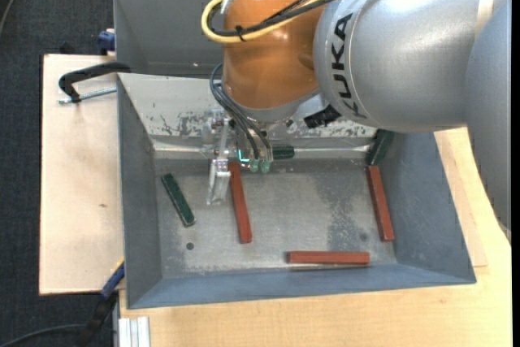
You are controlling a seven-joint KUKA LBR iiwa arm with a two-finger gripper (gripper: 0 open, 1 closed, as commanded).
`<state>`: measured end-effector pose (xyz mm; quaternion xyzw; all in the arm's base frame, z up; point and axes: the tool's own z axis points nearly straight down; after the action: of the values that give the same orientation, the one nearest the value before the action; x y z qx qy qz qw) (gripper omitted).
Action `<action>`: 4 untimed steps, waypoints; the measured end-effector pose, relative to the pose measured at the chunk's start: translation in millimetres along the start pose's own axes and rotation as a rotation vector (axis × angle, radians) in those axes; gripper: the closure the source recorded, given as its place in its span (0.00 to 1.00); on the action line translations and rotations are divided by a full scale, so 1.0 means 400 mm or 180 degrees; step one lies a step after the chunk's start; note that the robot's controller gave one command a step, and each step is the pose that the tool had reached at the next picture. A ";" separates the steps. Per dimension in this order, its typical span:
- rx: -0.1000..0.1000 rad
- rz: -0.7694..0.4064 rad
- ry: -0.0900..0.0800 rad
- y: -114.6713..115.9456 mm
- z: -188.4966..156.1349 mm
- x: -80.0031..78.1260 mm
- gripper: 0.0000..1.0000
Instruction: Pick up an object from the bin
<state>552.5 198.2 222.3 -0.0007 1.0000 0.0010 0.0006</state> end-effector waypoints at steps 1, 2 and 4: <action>0.0007 0.0109 0.0027 0.070 0.390 -0.007 0.00; 0.0000 0.0078 -0.0015 0.031 0.378 -0.063 0.00; -0.0006 0.0078 -0.0009 0.037 0.372 -0.068 0.00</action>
Offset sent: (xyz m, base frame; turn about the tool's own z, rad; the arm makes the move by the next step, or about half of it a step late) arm 0.0051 0.0274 -0.1523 0.0361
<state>579.8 213.5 73.6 0.0115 0.9999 0.0020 0.0020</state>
